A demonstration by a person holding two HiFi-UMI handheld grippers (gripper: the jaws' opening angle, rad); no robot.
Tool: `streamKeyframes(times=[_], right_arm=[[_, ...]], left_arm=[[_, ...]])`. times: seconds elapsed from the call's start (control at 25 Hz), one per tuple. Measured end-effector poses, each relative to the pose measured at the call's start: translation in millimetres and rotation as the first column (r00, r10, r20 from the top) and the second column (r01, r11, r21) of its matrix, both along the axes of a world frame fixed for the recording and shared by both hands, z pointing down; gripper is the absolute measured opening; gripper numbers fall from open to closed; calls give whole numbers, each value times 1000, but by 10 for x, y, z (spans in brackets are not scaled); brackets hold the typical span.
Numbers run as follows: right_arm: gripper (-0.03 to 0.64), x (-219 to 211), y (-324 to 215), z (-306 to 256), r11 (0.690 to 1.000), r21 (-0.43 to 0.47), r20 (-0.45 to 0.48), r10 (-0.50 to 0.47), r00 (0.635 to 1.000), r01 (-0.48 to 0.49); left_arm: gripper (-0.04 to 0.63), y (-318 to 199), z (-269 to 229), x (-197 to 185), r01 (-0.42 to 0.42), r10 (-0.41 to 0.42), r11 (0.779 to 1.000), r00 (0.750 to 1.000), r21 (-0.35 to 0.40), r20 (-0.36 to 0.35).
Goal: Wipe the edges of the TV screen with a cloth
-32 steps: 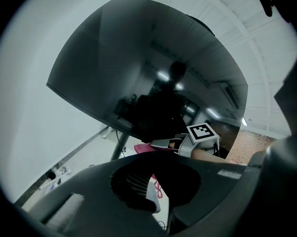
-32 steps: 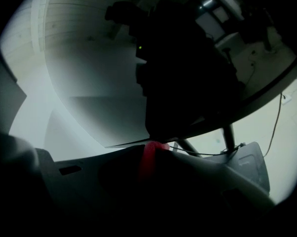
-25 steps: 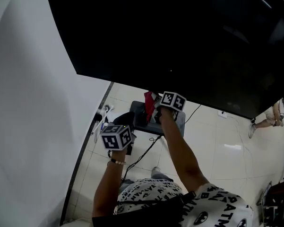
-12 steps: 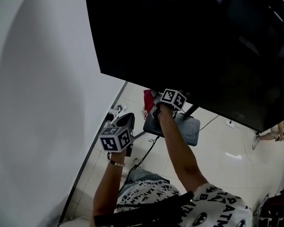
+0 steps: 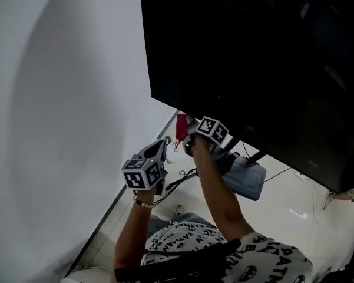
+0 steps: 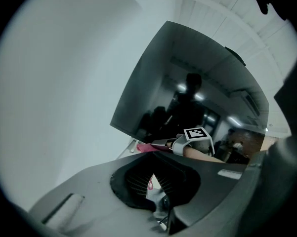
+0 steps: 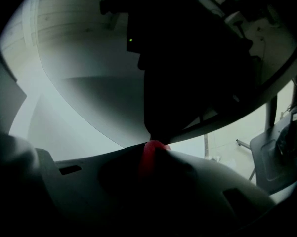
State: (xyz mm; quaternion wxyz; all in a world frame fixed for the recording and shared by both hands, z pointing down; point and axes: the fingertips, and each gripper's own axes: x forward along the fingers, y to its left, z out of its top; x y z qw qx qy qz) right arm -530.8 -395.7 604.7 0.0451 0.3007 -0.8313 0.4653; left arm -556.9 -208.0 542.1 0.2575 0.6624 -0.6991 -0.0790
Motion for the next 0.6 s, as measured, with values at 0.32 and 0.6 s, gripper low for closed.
streamKeyframes(times=[0.32, 0.6], right_arm=[[64, -651, -5, 117, 1000, 16, 22, 18, 1000, -19], [64, -1219, -24, 193, 995, 23, 63, 92, 994, -94]], left_arm=[[0, 92, 97, -577, 13, -13, 1000, 1000, 1, -12], [0, 185, 165, -1001, -58, 57, 998, 998, -24, -8]])
